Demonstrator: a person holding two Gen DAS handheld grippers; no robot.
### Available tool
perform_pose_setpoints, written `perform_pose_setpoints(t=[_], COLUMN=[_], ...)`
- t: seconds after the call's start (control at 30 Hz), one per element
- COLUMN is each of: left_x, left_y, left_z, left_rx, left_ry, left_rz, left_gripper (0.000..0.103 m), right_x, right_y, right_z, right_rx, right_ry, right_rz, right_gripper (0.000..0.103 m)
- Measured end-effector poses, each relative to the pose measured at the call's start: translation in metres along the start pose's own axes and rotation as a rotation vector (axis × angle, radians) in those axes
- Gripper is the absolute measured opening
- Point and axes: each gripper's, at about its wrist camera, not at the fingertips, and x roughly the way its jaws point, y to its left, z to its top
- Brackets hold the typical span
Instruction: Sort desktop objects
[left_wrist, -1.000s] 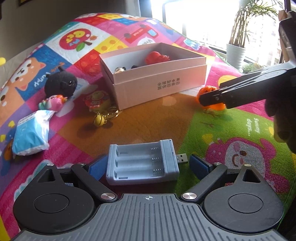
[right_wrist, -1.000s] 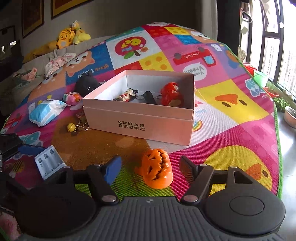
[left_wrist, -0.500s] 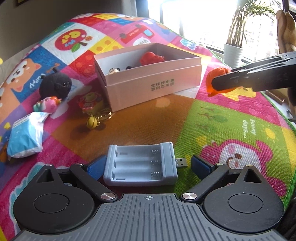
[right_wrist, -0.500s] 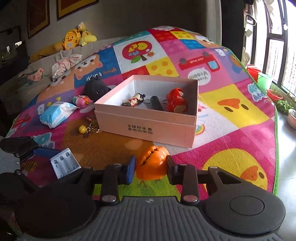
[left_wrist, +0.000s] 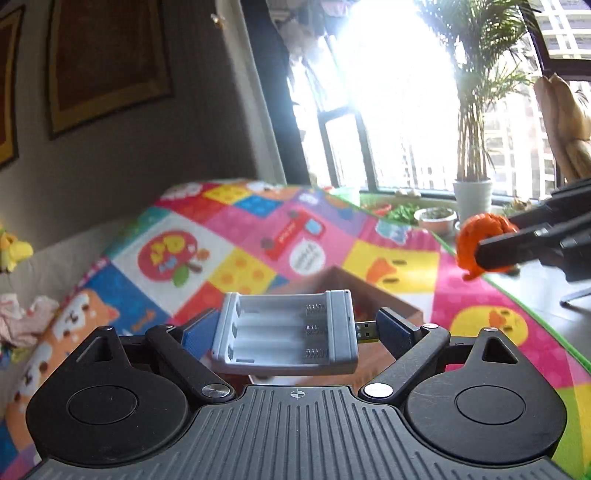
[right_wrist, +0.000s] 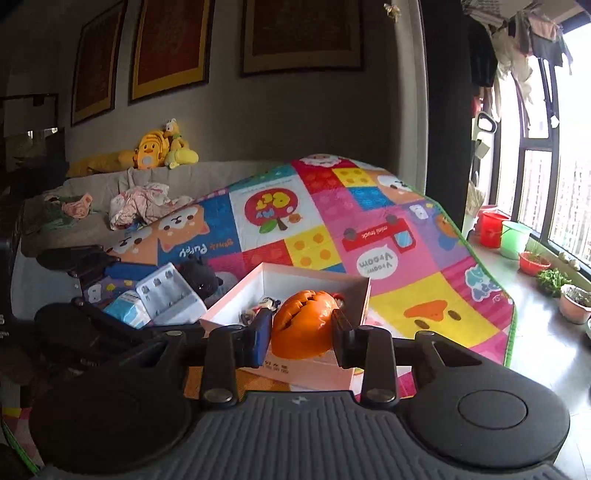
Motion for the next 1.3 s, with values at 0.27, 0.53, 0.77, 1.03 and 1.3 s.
perform_pose_setpoints(t=[0.27,0.53,0.77,1.03,1.3], left_x=[0.053,0.022,0.002,-0.006,-0.021], left_y=[0.021,0.038,0.062,0.084,0.102], left_z=[-0.004,-0.094,-0.122,-0.139,-0.150], left_rx=[-0.132,-0.197,-0.254,-0.284,-0.361], left_ry=[0.107,0.295,0.332,0.330,0.307], left_rz=[-0.023,0.018,0.057,0.181,0.191], left_gripper=[0.101,0.102,0.102,0.103,0.103], right_x=[0.010,0.074,0.143,0.156,0.197], right_y=[-0.017,-0.016,0.003,0.052,0.164], right_z=[0.003,0.022,0.036,0.032,0.026], right_rx=[0.023,0.075,0.105,0.000,-0.292], right_ry=[-0.005,0.064,0.185,0.247,0.326], right_rz=[-0.035,0.026,0.056,0.065,0.170], right_gripper=[0.033,0.033,0.041,0.061,0.038])
